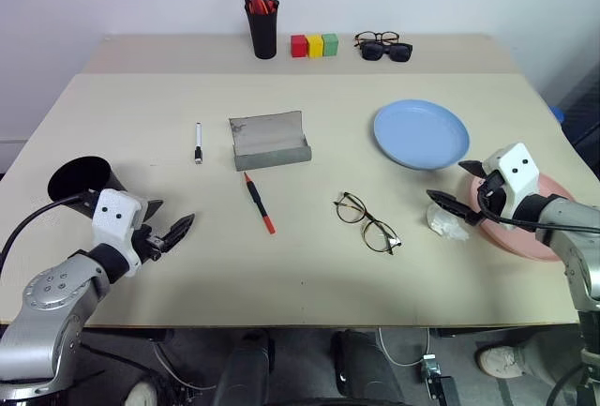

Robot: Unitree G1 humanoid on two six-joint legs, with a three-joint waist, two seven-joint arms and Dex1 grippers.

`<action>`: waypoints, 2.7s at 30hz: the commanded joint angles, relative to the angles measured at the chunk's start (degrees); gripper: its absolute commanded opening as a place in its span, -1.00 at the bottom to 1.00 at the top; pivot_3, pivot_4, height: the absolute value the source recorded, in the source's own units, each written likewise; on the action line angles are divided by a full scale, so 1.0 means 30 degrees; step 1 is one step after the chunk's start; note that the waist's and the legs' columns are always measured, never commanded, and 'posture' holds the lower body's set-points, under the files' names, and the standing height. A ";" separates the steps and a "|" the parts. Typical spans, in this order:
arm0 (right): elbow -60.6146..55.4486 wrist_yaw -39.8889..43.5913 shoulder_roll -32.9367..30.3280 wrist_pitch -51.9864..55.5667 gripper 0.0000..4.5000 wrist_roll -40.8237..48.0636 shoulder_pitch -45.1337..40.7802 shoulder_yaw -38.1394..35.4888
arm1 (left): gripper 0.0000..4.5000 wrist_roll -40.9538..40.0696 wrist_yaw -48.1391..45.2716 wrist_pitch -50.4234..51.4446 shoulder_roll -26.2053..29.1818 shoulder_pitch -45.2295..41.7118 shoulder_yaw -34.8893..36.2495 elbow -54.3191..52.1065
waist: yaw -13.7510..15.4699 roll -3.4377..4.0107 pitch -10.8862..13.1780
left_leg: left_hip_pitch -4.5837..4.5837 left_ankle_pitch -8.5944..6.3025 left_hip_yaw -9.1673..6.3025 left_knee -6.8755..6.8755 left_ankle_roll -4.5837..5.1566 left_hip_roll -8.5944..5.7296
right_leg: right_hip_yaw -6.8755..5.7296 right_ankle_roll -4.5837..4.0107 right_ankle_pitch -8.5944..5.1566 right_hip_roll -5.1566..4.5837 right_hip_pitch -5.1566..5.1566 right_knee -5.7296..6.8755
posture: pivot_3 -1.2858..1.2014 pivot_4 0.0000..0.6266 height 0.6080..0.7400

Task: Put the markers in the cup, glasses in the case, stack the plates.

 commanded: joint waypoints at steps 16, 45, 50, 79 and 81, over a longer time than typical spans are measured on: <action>-0.2743 -0.0990 0.3167 0.0081 1.00 0.0694 -0.3247 0.3154 | 0.63 0.0144 0.1585 0.1125 -0.0930 -0.3070 -0.2708 -0.0669 | -0.0013 -0.0001 -0.0001 | 0.0005 0.0000 -0.0015 0.0007 0.0000 -0.0002 | -0.0002 0.0056 0.0031 0.0012 0.0013 0.0002 | 0.03 -0.52 1.00; -0.5142 -0.1489 0.7439 0.0841 1.00 0.0294 -0.4048 0.8885 | -0.93 0.4550 1.1108 1.6494 -0.8870 -1.2821 -0.5302 0.2078 | -0.0079 -0.0028 0.0000 | 0.0038 0.0005 -0.0067 0.0040 -0.0009 -0.0020 | -0.0016 0.0122 0.0064 0.0034 0.0025 0.0110 | 0.03 -0.52 1.00; -0.5034 -0.1512 0.7377 0.0787 1.00 0.0221 -0.4040 0.8902 | -1.00 0.3155 0.8706 0.9083 -0.8259 -1.3622 -0.3242 -0.0441 | -0.0039 -0.0044 0.0009 | 0.0006 0.0020 -0.0067 0.0033 -0.0037 -0.0019 | -0.0015 0.0118 0.0066 0.0029 -0.0013 0.0108 | 0.03 -0.52 1.00; -0.4518 -0.1175 1.0574 0.1652 1.00 0.3824 -0.6642 0.8444 | -0.18 0.9511 1.2989 -0.4744 -0.5752 -0.5125 0.2015 -0.0444 | -0.0073 -0.0080 -0.0008 | 0.0007 0.0028 -0.0058 0.0016 -0.0051 -0.0012 | -0.0006 0.0106 0.0069 0.0037 -0.0042 0.0142 | 0.03 -0.52 1.00; -0.4528 -0.1205 1.0550 0.1673 1.00 0.3815 -0.6638 0.8422 | 0.21 0.8924 1.2990 -0.4918 -0.5929 -0.5682 0.2160 -0.0530 | -0.0067 -0.0080 -0.0008 | 0.0007 0.0028 -0.0060 0.0015 -0.0050 -0.0012 | -0.0007 0.0106 0.0069 0.0038 -0.0043 0.0143 | 0.03 -0.52 1.00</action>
